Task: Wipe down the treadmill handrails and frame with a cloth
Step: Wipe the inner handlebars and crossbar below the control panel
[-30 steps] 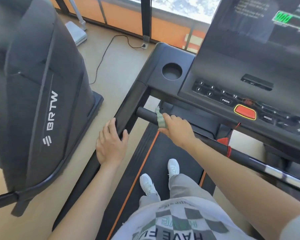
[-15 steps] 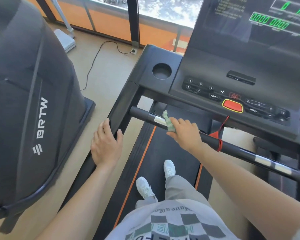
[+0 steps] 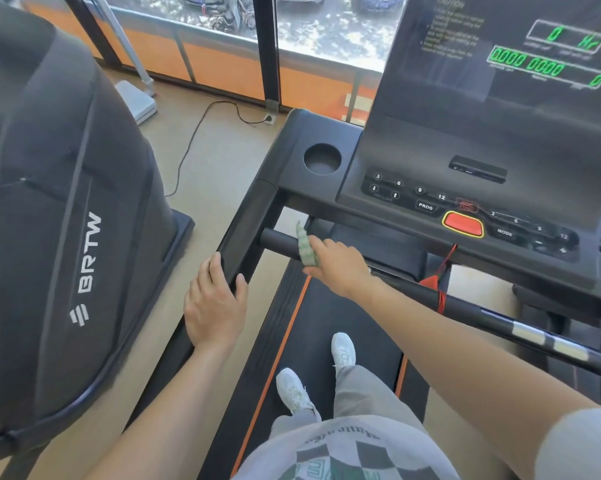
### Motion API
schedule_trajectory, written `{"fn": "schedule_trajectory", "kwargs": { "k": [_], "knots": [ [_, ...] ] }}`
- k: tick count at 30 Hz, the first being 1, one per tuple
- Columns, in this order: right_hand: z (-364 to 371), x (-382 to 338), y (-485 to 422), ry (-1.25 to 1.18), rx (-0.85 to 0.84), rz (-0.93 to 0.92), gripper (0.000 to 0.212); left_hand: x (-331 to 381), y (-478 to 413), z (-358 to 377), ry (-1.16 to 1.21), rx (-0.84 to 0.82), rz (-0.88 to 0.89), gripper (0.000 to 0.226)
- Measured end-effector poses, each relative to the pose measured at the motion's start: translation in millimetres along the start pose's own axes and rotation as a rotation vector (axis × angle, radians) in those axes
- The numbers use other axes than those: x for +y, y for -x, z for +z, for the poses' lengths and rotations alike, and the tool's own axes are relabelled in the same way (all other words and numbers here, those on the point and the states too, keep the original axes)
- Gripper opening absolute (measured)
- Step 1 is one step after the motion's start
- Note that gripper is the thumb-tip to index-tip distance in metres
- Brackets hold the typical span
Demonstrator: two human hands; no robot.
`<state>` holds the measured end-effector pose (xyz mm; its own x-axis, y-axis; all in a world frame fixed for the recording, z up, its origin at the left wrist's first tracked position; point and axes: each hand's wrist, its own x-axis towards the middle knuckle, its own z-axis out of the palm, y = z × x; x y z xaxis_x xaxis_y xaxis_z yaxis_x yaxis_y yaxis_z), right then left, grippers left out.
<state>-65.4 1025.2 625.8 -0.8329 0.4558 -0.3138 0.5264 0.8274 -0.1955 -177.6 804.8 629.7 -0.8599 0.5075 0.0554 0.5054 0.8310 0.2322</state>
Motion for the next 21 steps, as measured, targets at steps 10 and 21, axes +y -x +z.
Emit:
{"fn": "schedule_trajectory", "kwargs": {
  "k": [10,21],
  "knots": [
    [13.2,81.5,90.0,0.079,0.089,0.199,0.061,-5.3,-0.1,4.3,0.064,-0.005,0.003,0.061],
    [11.0,52.3,70.0,0.13,0.099,0.176,0.053,-2.8,3.4,2.9,0.066,0.045,0.024,0.064]
  ]
}}
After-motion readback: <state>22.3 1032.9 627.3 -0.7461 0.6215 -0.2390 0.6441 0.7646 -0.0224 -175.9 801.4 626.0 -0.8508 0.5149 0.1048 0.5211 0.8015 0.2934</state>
